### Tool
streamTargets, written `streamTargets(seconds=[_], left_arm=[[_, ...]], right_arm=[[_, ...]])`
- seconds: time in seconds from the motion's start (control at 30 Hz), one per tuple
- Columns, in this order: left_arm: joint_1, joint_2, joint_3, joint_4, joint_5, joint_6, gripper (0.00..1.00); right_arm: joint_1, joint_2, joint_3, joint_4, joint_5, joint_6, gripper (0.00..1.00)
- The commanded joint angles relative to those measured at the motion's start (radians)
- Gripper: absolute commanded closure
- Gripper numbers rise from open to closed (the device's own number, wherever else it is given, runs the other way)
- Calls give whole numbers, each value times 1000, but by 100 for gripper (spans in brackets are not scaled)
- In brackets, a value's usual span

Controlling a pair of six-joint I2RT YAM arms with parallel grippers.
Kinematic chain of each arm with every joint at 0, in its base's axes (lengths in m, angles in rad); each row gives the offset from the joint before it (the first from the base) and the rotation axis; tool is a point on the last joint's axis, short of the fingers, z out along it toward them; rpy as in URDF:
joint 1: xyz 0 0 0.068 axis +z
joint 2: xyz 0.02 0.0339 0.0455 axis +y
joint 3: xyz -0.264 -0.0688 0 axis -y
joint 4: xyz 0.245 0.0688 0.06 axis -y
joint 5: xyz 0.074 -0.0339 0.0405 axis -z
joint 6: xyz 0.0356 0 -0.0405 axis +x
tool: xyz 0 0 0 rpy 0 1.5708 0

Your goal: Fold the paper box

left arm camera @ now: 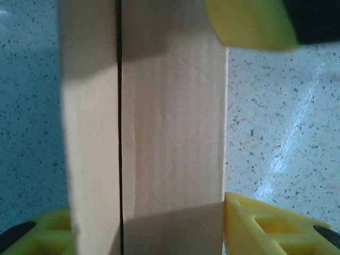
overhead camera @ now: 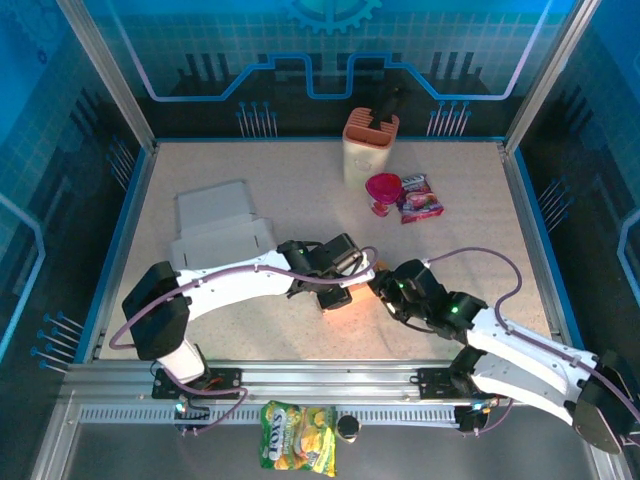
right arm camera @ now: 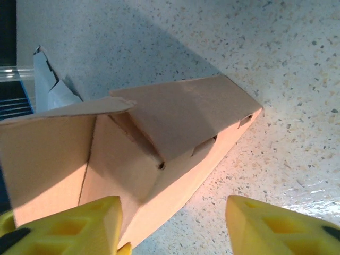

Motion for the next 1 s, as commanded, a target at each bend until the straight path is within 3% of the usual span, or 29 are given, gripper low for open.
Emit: streamTargets(seconds=[0.0, 0.5, 0.77, 0.97], left_arm=[[2, -24, -15, 14, 11, 8, 51], [2, -5, -24, 35, 6, 10, 47], [2, -16, -36, 49, 8, 0, 43], [2, -3, -33, 50, -1, 5, 47]], right_arm=[[11, -21, 36, -25, 31, -29, 41], [41, 144, 59, 123, -18, -31, 33], [45, 204, 15, 94, -1, 22, 57], [49, 171, 31, 64, 9, 10, 58]])
